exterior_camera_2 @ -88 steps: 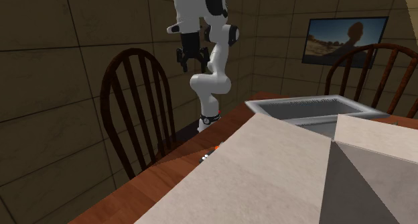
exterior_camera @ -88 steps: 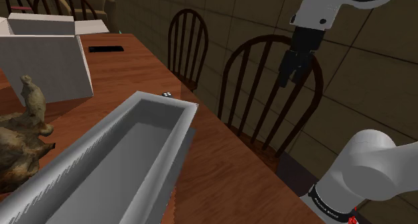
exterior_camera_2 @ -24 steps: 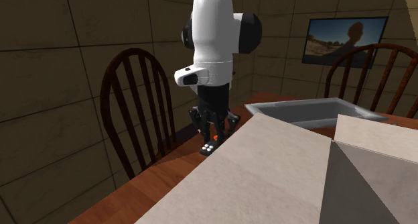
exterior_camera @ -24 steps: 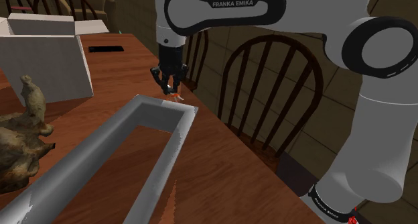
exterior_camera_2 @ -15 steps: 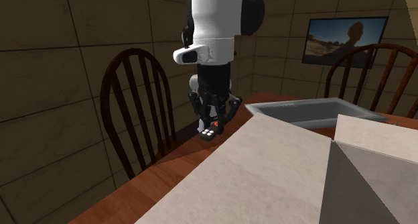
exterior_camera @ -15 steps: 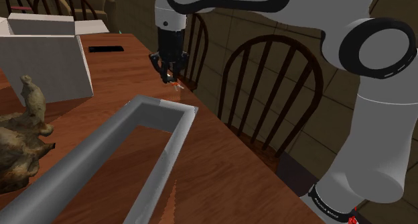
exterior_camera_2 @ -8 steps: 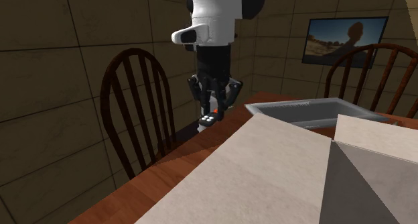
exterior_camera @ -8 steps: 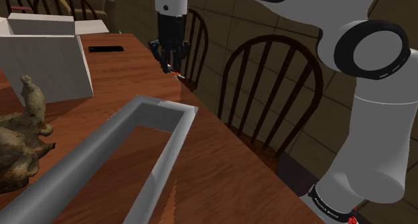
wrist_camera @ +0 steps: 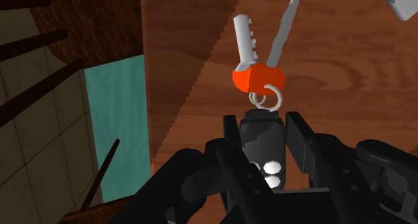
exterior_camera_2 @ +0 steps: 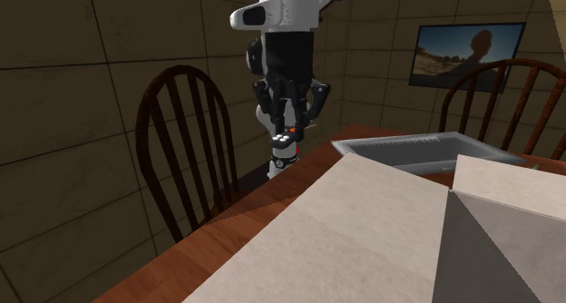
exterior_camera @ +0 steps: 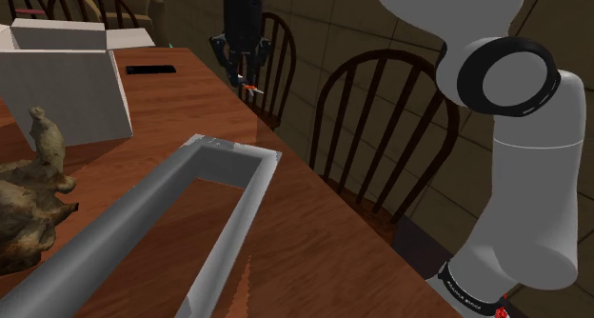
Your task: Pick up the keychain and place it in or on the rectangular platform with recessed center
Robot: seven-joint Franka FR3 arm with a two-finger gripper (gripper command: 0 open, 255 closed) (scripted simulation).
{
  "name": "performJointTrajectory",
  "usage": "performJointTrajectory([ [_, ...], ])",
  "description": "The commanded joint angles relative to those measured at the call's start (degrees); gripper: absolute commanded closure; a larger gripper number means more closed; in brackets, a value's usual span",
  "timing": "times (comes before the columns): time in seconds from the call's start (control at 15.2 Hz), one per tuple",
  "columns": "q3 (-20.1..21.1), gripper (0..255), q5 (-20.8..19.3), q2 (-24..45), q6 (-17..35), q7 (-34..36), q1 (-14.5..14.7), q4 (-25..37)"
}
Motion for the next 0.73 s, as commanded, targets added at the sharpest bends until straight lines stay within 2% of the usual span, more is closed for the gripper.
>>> performJointTrajectory([
  [0.0, -0.08, 255, -0.71, 2.01, -3.1, 0.06, 1.0, 5.06],
  [0.07, -0.14, 255, -0.99, 2.83, -4.24, 0.05, 1.42, 7.03],
  [0.33, 1.27, 255, 0.11, -1.99, -1.6, 4.63, 3.35, -0.43],
  [0.66, 3.06, 255, 0.64, -5.15, -0.22, 10.55, 6.86, -4.99],
])
